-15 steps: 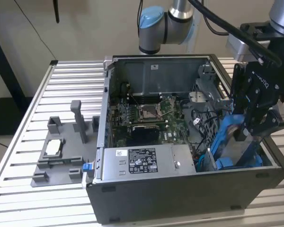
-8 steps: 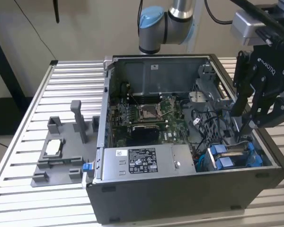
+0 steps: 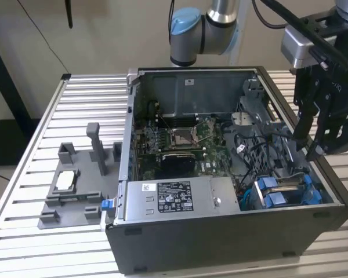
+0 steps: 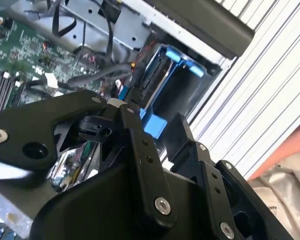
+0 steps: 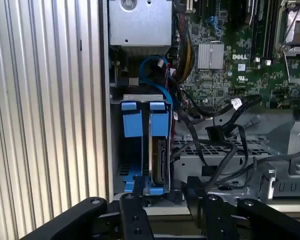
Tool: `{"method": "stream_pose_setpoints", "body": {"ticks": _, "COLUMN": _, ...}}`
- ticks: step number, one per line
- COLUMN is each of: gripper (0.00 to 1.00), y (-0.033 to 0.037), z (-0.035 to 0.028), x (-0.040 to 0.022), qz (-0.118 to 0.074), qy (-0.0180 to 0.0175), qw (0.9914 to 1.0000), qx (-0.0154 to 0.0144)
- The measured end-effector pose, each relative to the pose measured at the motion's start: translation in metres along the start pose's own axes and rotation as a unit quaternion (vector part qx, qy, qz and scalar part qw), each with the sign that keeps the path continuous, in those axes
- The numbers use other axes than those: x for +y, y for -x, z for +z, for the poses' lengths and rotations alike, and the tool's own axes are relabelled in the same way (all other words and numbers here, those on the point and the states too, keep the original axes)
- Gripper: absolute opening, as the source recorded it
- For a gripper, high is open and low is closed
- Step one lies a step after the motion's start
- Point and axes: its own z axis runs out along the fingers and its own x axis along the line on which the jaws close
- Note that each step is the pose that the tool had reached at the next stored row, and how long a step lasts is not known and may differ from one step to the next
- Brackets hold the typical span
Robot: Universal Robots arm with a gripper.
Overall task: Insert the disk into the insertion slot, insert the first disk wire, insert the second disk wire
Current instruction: 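Insert the disk into the insertion slot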
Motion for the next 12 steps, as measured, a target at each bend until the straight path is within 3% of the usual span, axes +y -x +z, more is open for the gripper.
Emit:
{"method": "stream_pose_setpoints", "body": {"ticks": 1, "gripper": 0.47, "y": 0.0006, "z": 0.0001, "x": 0.0001, "qz": -0.001, "qy": -0.0085, "qw": 0.99996, "qx": -0.0006}}
{"method": "stream_pose_setpoints", "body": {"ticks": 2, "gripper": 0.47, "y": 0.0018, "z": 0.0005, "x": 0.0002, "qz": -0.002, "qy": -0.0137, "qw": 0.9999, "qx": -0.0008}}
{"method": "stream_pose_setpoints", "body": {"ticks": 9, "gripper": 0.47, "y": 0.0169, "z": 0.0124, "x": 0.0027, "qz": -0.029, "qy": -0.0281, "qw": 0.99918, "qx": -0.005}}
{"method": "stream_pose_setpoints", "body": {"ticks": 12, "gripper": 0.47, "y": 0.0198, "z": 0.0142, "x": 0.003, "qz": -0.033, "qy": -0.034, "qw": 0.99885, "qx": -0.0036}}
